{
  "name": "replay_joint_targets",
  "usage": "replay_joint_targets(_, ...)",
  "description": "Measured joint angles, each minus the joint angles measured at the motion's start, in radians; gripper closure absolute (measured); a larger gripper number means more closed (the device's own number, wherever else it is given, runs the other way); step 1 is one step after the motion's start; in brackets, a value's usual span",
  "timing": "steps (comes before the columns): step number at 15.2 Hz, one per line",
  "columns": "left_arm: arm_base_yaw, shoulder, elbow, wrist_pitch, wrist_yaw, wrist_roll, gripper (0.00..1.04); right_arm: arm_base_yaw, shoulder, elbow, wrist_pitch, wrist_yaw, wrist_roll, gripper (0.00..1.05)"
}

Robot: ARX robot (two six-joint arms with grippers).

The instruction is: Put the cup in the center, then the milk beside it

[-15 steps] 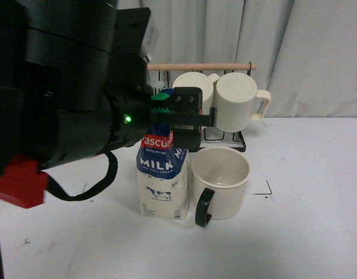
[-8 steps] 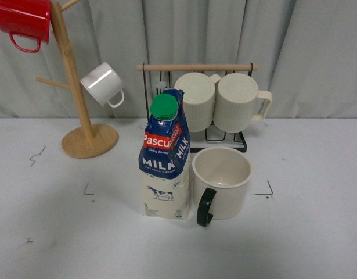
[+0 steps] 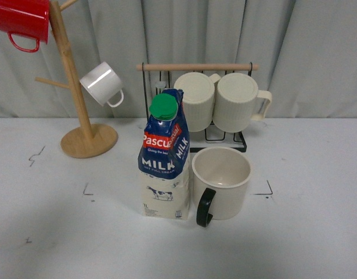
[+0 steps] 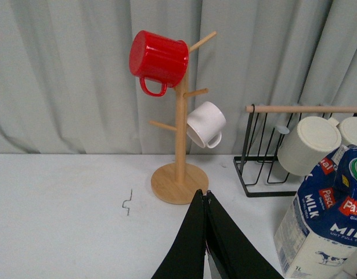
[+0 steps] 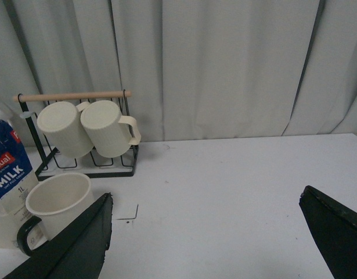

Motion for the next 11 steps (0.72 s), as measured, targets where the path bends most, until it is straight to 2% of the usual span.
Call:
replay_joint_targets(1,0.017,-0.030,-0.017,-0.013,0.017,0.000,1.03,0.000,0.000,0.000,0.000,0.000,0.000,0.06)
replay_joint_targets(2,0.055,-0.061,-0.032,-0.032,0.076,0.000,1.03,0.000,0.000,0.000,0.000,0.000,0.000,0.06)
replay_joint_targets(3,0.116,-0.088,-0.047,-0.048,0.124,0.002,1.03,0.000,0.000,0.000,0.000,0.000,0.000,0.06)
replay_joint_targets(4,0.133,-0.116,-0.060,-0.060,0.115,0.001,1.03,0.000,0.000,0.000,0.000,0.000,0.000,0.06)
replay_joint_targets(11,0.123,-0.270,-0.123,-0.146,0.131,0.002,1.03,0.000,0.000,0.000,0.000,0.000,0.000,0.06)
